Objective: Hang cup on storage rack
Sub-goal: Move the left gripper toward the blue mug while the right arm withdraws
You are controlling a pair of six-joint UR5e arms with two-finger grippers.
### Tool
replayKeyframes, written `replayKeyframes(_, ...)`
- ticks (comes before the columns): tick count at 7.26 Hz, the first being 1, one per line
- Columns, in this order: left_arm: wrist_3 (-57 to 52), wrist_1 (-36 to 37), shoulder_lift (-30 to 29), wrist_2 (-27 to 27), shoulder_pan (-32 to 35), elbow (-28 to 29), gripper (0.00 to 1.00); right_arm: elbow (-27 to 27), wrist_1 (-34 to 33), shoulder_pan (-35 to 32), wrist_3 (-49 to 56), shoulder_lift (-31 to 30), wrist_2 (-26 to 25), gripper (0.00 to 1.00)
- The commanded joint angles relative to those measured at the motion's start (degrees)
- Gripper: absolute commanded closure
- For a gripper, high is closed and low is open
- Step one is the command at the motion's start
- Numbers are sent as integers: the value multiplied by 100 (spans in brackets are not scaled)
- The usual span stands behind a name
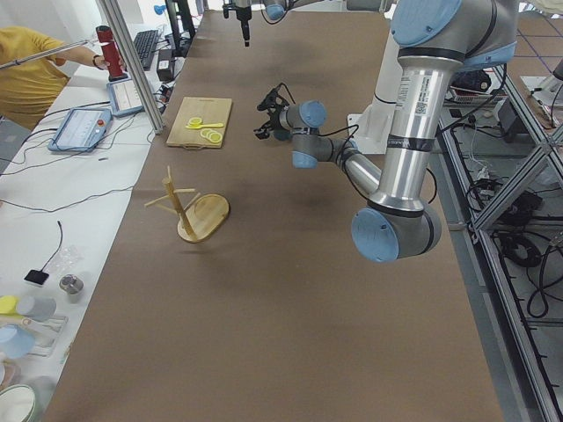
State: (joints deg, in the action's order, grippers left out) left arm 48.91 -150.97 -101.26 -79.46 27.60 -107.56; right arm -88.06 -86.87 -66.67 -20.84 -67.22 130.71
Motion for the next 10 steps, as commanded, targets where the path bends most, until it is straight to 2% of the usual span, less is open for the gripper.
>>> replayKeyframes(1, -363, 6, -8, 1264, -1018, 50, 8, 262, 291, -30, 19, 25, 7, 2)
replayKeyframes(2, -374, 6, -8, 1536, -1272, 138, 8, 359, 433, -30, 27, 7, -1, 2)
replayKeyframes(3, -400, 6, -138, 2000, -1666, 312, 8, 421, 539, -91, 45, -10, -19, 2)
replayKeyframes(4, -522, 6, -392, 2222, -1827, 514, 8, 491, 540, -170, 132, -10, -2, 2)
replayKeyframes(5, -575, 15, -699, 2242, -1855, 795, 8, 500, 540, -162, 124, -2, -19, 2)
replayKeyframes(7, -576, 15, -807, 2224, -1907, 1017, 12, 562, 548, -162, 124, 16, -19, 2)
replayKeyframes(10, -576, 15, -1080, 2233, -1908, 1254, 12, 571, 548, -162, 124, 25, -19, 2)
